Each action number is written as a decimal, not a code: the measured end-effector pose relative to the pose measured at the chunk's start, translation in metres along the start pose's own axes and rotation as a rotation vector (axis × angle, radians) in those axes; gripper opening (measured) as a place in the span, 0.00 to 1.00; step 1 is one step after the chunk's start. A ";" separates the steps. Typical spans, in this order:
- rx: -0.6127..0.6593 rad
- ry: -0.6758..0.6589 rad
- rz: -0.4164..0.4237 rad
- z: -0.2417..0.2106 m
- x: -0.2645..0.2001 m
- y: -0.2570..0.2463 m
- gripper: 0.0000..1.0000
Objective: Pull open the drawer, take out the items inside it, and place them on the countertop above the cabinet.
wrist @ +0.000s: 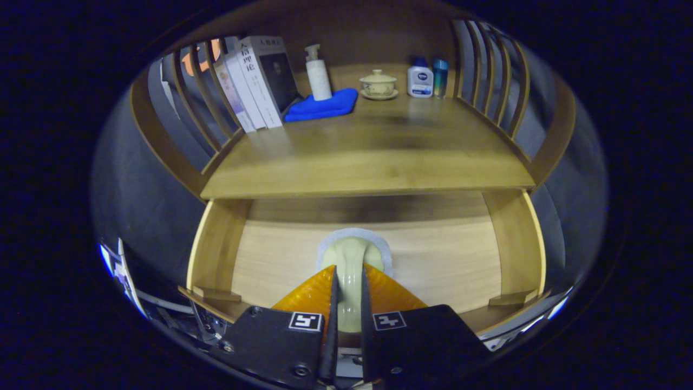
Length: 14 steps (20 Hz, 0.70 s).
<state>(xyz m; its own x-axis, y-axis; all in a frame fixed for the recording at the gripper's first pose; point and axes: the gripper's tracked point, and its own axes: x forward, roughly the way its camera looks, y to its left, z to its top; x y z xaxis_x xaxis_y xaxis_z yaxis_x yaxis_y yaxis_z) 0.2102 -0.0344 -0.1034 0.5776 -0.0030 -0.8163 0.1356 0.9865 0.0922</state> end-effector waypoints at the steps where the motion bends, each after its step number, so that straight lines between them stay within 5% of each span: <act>1: -0.006 -0.013 -0.003 0.006 -0.006 -0.001 0.21; 14: 0.048 -0.103 0.013 0.100 -0.025 -0.006 0.21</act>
<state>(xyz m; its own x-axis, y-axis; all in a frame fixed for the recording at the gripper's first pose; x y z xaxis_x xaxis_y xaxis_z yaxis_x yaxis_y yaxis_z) 0.2759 -0.0567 -0.0263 0.6590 -0.0100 -0.7520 0.1650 0.9775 0.1316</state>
